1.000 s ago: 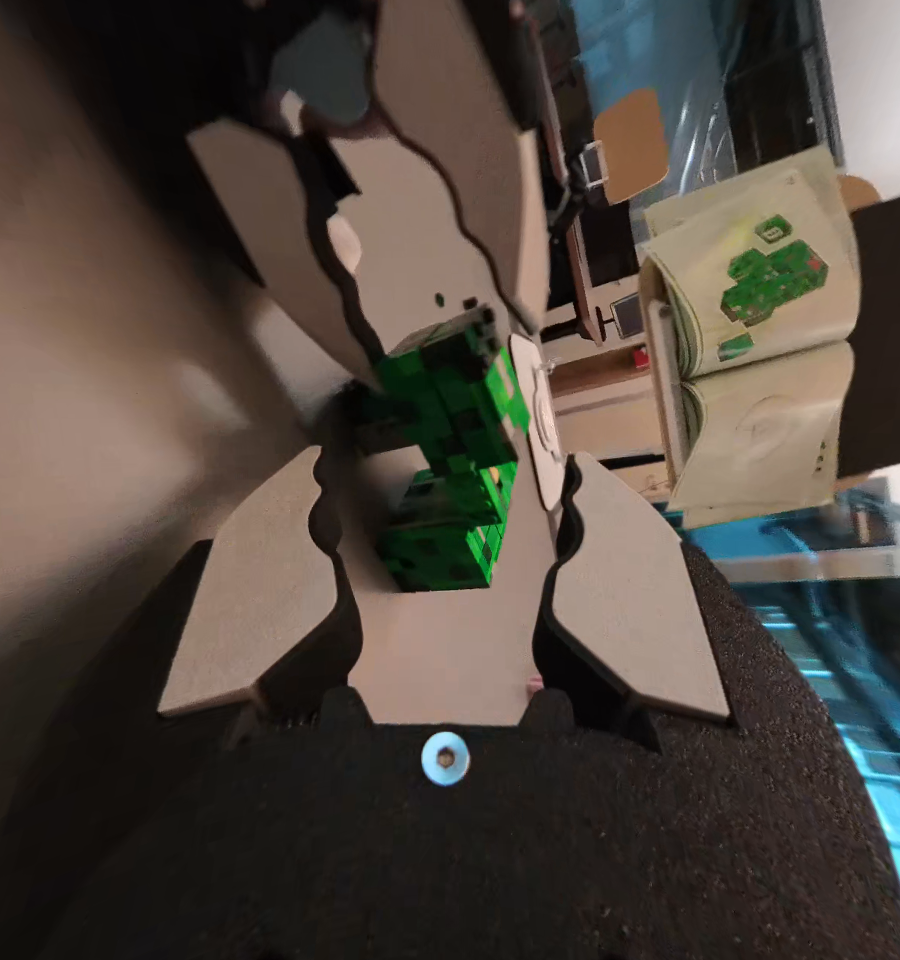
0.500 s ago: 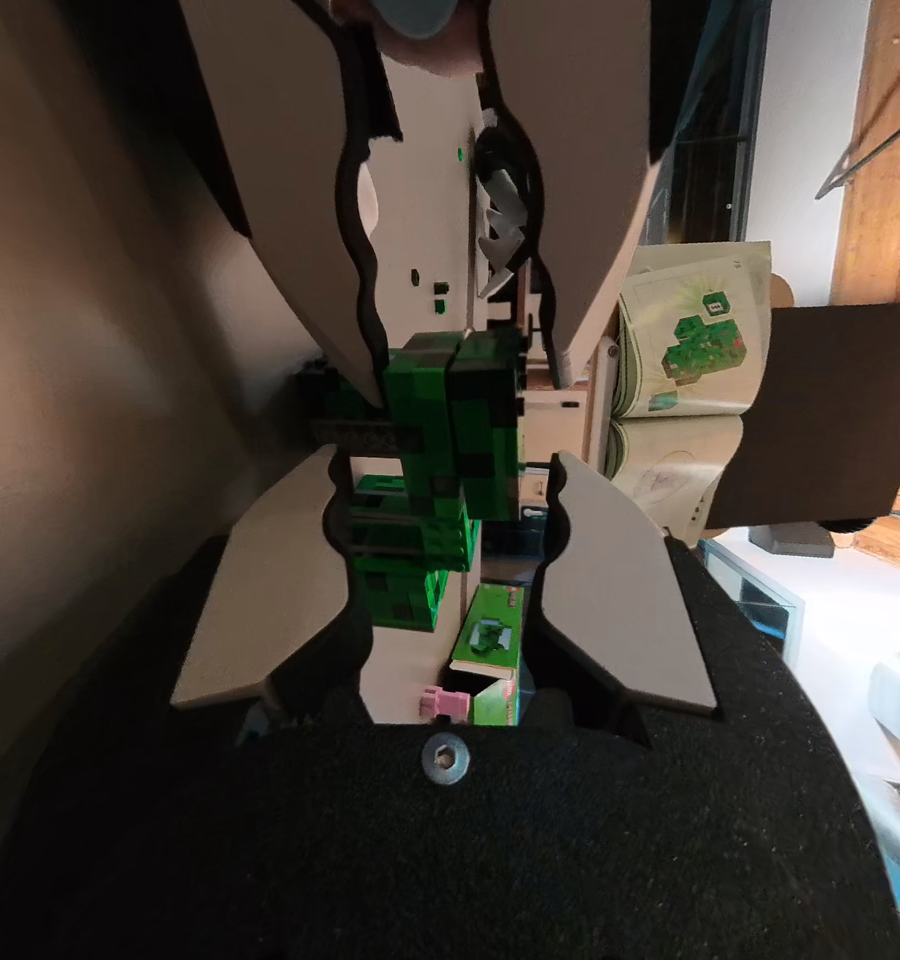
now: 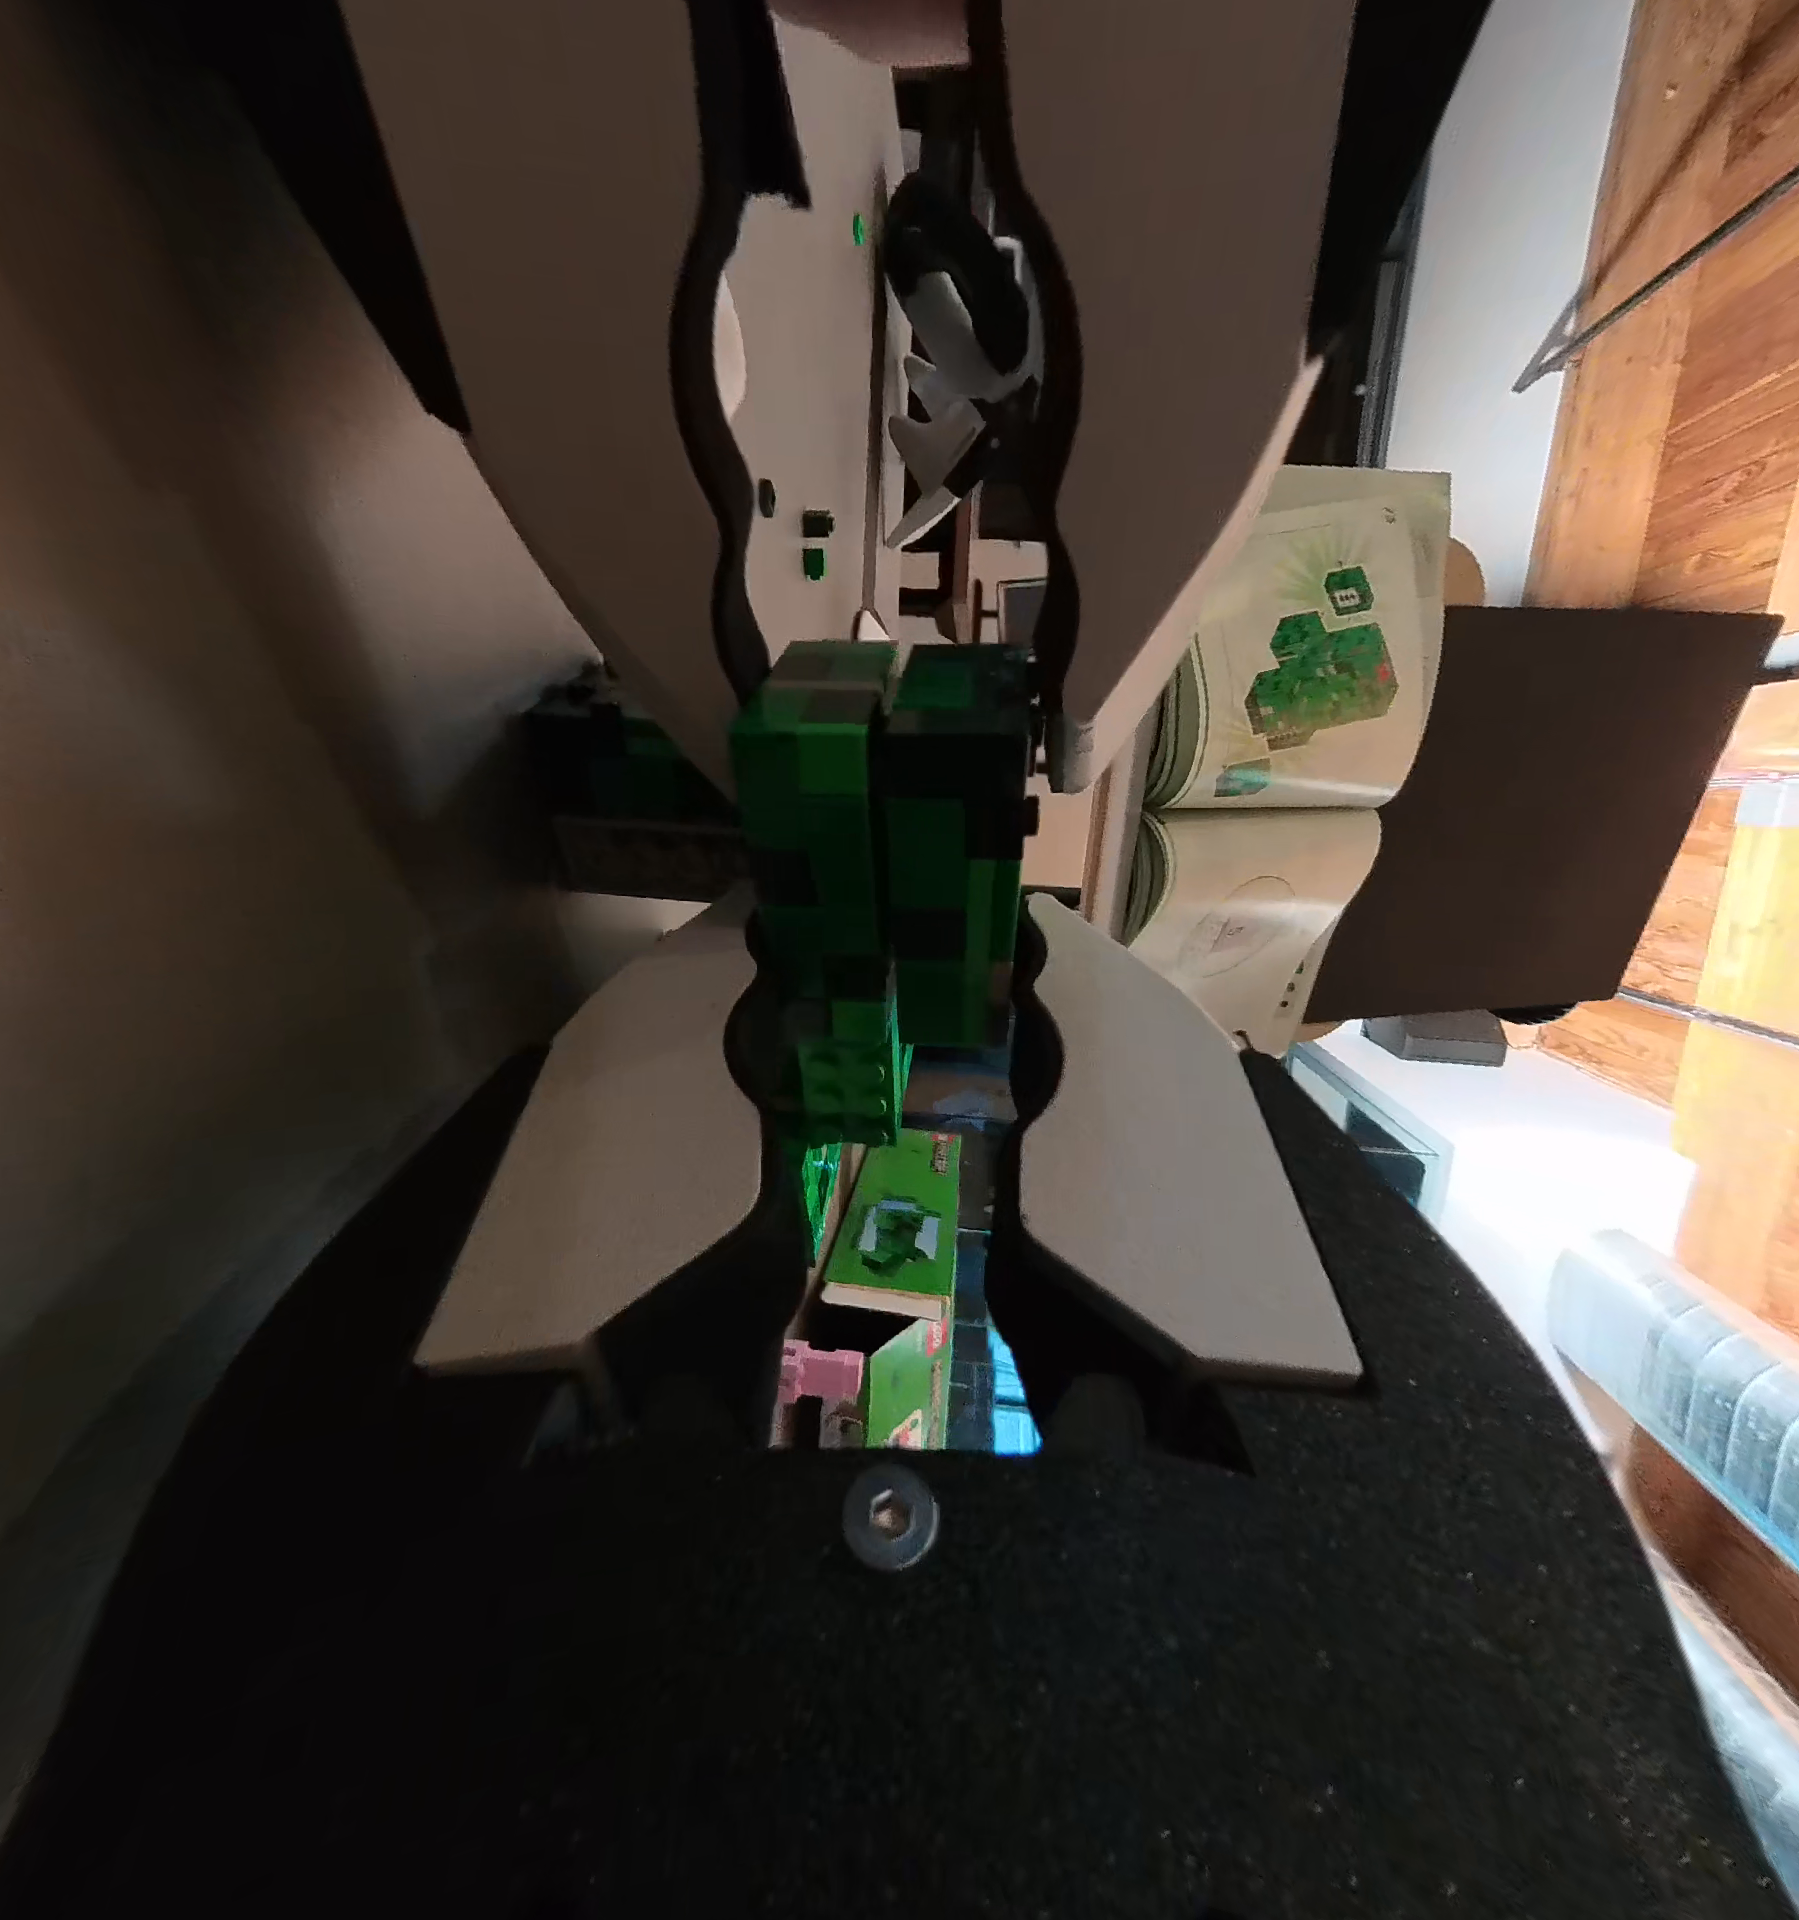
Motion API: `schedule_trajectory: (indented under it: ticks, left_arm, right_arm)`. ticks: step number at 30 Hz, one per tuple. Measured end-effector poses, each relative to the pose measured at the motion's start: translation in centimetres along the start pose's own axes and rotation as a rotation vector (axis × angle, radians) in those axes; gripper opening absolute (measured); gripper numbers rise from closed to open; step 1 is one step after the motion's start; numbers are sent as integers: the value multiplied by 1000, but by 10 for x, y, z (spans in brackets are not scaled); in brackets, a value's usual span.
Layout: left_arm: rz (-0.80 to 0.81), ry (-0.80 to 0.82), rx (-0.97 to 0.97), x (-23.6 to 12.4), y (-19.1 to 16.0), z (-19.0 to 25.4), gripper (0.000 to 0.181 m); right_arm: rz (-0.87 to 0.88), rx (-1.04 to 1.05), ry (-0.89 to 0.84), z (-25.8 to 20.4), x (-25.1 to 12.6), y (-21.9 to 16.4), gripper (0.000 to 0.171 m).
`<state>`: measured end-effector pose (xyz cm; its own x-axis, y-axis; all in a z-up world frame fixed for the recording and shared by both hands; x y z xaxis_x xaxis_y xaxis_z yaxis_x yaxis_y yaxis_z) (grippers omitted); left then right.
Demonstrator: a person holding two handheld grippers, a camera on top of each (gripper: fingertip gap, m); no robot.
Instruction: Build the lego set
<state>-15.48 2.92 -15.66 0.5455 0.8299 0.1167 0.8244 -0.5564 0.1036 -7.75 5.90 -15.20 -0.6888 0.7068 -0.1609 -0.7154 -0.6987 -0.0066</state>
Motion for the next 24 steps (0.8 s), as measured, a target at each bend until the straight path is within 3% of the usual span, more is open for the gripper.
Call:
schedule_trajectory:
  ticks: [15,18,24]
  left_arm:
    - [-34,-25,-2,2,1,-4,39]
    - [-49,-28,-20,3,0,-5,39]
    - [-60,-33,-18,3,-2,-4,39]
  right_arm:
    - [23,101,35,4,-1,-1,40]
    - [102,143,28,8,-9,5,60]
    - [178,37,0,4,-18,15,37]
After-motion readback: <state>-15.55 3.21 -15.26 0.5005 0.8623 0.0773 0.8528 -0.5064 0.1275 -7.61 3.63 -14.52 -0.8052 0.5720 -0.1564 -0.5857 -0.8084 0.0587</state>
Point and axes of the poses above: each gripper's, where its closed fingertips meet, x out along the fingers, y out of its top, z = x × y across the jaws, the point moved 6 cm from there along -x, back along the fingers, and after that the axes turned 3 degrees about y, right-handed, at the moved point
